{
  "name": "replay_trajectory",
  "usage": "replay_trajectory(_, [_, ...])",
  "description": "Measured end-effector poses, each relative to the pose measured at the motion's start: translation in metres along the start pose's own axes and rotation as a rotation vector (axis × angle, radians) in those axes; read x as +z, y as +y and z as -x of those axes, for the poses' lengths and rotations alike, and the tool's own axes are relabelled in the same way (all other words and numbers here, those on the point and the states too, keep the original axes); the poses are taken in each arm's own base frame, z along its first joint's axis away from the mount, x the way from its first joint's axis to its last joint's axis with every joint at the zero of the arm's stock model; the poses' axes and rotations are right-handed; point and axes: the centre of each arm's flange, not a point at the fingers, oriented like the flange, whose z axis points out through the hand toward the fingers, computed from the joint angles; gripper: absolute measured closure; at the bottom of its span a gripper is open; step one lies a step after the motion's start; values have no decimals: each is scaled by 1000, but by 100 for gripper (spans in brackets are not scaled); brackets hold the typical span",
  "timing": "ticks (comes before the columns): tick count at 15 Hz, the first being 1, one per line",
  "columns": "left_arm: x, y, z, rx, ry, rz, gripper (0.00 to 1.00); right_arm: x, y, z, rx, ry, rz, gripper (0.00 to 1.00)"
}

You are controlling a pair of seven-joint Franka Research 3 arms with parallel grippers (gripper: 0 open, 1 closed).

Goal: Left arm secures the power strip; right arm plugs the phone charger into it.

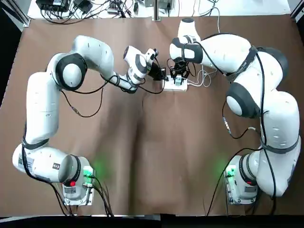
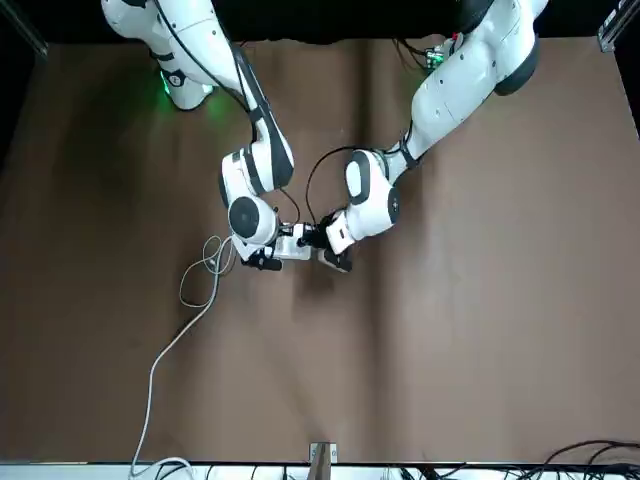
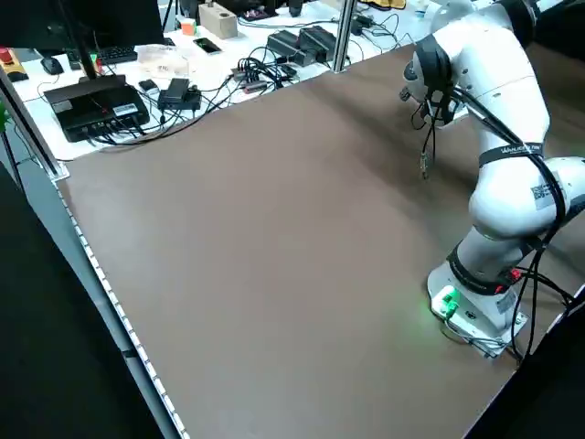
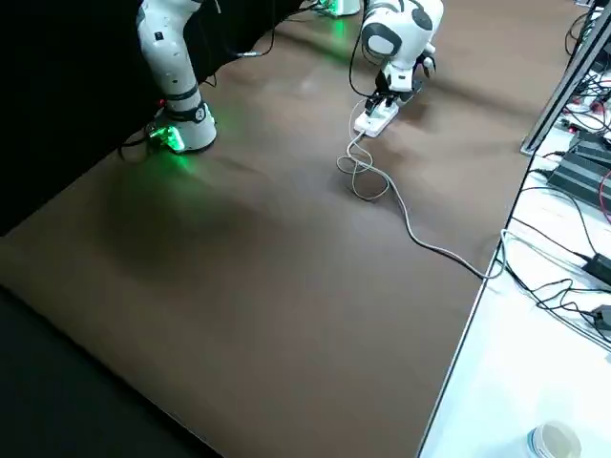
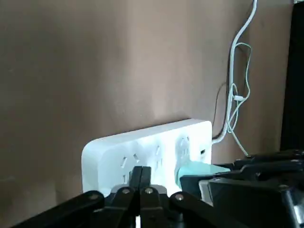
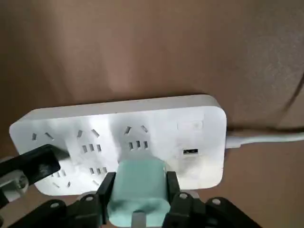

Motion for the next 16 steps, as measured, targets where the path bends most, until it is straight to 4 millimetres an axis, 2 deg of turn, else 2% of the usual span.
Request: replay_trajectory(16, [0,0,0,0,0,0,99,5,0,7,-8,45,0,52])
